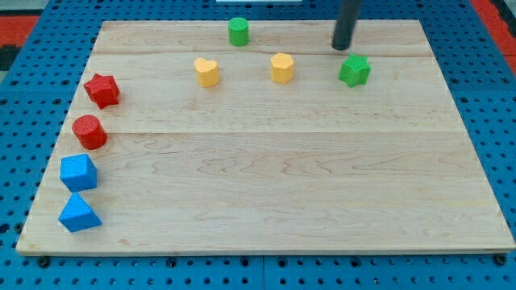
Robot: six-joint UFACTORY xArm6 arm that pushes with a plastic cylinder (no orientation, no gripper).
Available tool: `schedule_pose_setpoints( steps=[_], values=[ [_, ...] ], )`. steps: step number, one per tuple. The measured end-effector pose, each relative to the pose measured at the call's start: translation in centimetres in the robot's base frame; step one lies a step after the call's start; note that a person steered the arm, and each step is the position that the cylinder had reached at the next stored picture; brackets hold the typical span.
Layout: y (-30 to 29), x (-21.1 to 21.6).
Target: Point your arm below the yellow heart
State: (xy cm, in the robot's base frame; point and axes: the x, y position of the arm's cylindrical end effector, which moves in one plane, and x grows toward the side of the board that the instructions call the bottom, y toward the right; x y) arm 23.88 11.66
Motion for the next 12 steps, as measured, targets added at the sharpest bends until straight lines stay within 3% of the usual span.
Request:
schedule_pose_setpoints(
  steps=[1, 3, 5, 6, 8, 12],
  values=[
    [-5.9, -1.9],
    [-18.4, -1.6],
    [-18.6, -4.6],
    [-23.3, -4.2],
    [-29.0, 2.0],
    [-32.6, 12.5]
  ],
)
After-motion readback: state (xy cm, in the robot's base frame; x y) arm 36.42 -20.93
